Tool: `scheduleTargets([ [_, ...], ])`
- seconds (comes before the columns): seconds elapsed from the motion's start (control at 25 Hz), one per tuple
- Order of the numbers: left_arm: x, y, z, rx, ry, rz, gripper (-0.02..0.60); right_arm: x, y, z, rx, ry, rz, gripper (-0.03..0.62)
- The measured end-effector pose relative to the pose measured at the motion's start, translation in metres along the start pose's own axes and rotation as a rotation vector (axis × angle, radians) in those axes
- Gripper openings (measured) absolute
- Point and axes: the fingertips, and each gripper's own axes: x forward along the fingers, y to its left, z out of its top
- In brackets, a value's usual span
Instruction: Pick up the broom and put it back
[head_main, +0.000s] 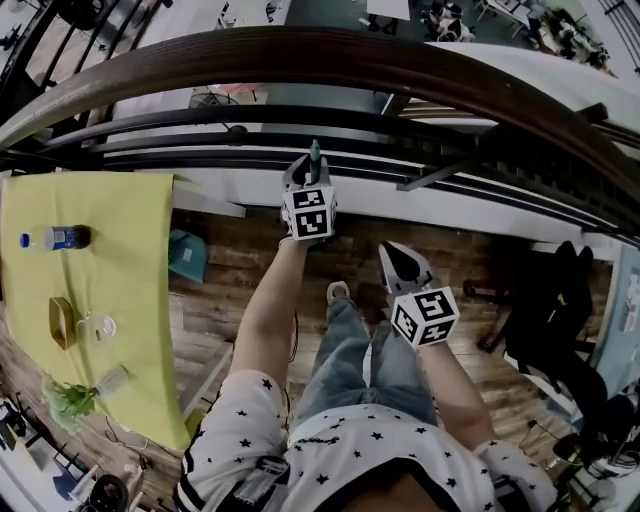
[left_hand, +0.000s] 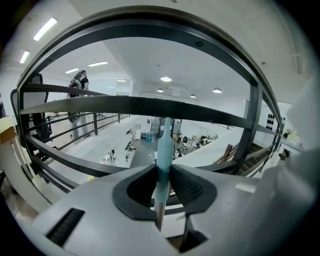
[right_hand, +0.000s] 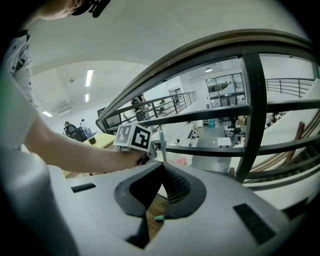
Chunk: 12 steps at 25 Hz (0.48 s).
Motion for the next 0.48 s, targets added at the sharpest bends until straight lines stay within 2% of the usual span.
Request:
scheduleTargets([
  [0.48, 0.044, 0.014, -0.004, -0.015, 0.018, 0.034, 0.097, 0.009, -0.016, -0.012, 0.003, 0.036, -0.01, -0.006],
])
